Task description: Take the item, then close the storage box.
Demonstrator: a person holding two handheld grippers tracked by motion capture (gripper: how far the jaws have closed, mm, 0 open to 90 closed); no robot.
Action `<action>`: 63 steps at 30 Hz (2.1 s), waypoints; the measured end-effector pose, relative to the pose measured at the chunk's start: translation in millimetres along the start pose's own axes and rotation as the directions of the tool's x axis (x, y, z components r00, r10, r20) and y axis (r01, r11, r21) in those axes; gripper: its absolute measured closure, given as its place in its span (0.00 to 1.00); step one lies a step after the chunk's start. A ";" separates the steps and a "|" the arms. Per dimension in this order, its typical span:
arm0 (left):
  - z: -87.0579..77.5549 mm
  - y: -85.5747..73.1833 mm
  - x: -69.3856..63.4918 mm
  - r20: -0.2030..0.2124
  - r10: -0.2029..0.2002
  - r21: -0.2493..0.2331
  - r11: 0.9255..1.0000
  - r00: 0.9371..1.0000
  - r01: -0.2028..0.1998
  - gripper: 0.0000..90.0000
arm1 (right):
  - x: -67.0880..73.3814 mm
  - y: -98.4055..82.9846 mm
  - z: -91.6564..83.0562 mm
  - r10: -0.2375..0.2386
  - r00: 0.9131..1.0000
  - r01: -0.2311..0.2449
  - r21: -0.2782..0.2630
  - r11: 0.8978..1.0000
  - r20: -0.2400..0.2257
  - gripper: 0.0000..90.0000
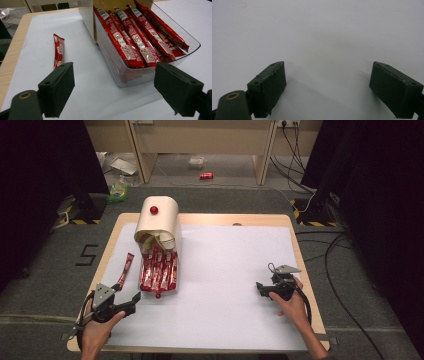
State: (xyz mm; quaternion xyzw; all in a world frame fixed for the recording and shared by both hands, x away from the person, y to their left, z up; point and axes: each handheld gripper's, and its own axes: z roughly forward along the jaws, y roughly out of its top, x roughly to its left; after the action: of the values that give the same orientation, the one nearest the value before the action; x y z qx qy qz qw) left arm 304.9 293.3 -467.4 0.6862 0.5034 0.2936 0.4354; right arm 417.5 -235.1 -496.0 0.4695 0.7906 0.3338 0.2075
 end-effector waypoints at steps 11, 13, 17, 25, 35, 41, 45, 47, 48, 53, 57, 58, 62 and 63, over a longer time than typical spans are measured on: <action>9.0 -8.6 -3.5 -0.006 0.038 0.047 0.998 0.999 -0.038 0.18 | 0.4 0.0 -0.1 0.004 1.000 -0.004 0.002 1.000 0.000 0.16; 10.0 -9.7 -3.6 -0.007 0.036 0.047 0.998 0.999 -0.036 0.18 | 0.5 -0.1 -0.1 0.004 1.000 -0.004 0.001 1.000 0.000 0.16; 10.5 -10.0 -3.7 -0.005 0.039 0.046 0.998 0.999 -0.038 0.18 | 0.5 0.0 -0.1 0.004 1.000 -0.004 0.001 1.000 0.000 0.16; 12.4 -12.6 -3.2 -0.006 0.041 0.050 0.998 0.999 -0.041 0.18 | 0.6 0.0 -0.1 0.004 1.000 -0.004 0.002 1.000 0.000 0.16; 15.2 -12.7 -3.3 -0.017 0.041 0.049 0.998 0.999 -0.040 0.18 | 0.7 0.0 0.0 0.004 1.000 -0.004 0.001 1.000 0.002 0.16; 22.2 -12.5 -7.3 -0.018 0.051 0.052 0.997 0.999 -0.050 0.18 | 0.7 0.0 0.0 0.004 1.000 -0.004 0.001 1.000 0.002 0.16; 26.3 -11.5 -9.3 -0.012 0.068 0.051 0.996 0.998 -0.067 0.19 | 0.8 0.1 -0.2 0.004 1.000 -0.004 0.003 1.000 0.002 0.16; 27.7 -10.4 -9.9 -0.009 0.074 0.060 0.996 0.997 -0.073 0.18 | 0.8 0.1 -0.2 0.003 1.000 -0.003 0.003 1.000 0.002 0.16; 28.7 -10.3 -10.3 -0.008 0.073 0.060 0.996 0.997 -0.072 0.17 | 0.8 0.1 -0.2 0.003 1.000 -0.003 0.003 1.000 0.002 0.16; 30.9 -9.5 -11.0 -0.012 0.082 0.067 0.994 0.997 -0.081 0.15 | 0.9 0.0 -0.2 0.003 1.000 -0.003 0.003 1.000 0.003 0.16; 31.6 -7.2 -11.3 -0.005 0.079 0.038 0.996 0.997 -0.079 0.15 | 0.8 0.1 -0.2 0.004 1.000 -0.004 0.003 1.000 0.002 0.16; 32.3 -6.5 -11.5 -0.005 0.077 0.035 0.996 0.997 -0.077 0.15 | 0.8 0.1 -0.1 0.003 1.000 -0.003 0.003 1.000 0.002 0.16; 35.1 -4.0 -12.5 -0.010 0.080 0.027 0.996 0.997 -0.080 0.16 | 0.9 0.1 -0.2 0.003 1.000 -0.003 0.003 1.000 0.003 0.16; 36.0 -3.4 -13.0 -0.007 0.084 0.027 0.996 0.996 -0.083 0.16 | 0.9 0.1 -0.2 0.003 1.000 -0.003 0.003 1.000 0.003 0.16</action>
State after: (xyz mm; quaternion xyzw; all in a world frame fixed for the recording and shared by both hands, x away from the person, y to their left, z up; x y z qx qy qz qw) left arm 329.6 270.5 -486.1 0.7112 0.4798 0.3075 0.4116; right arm 417.0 -234.3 -495.9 0.4713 0.7902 0.3323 0.2073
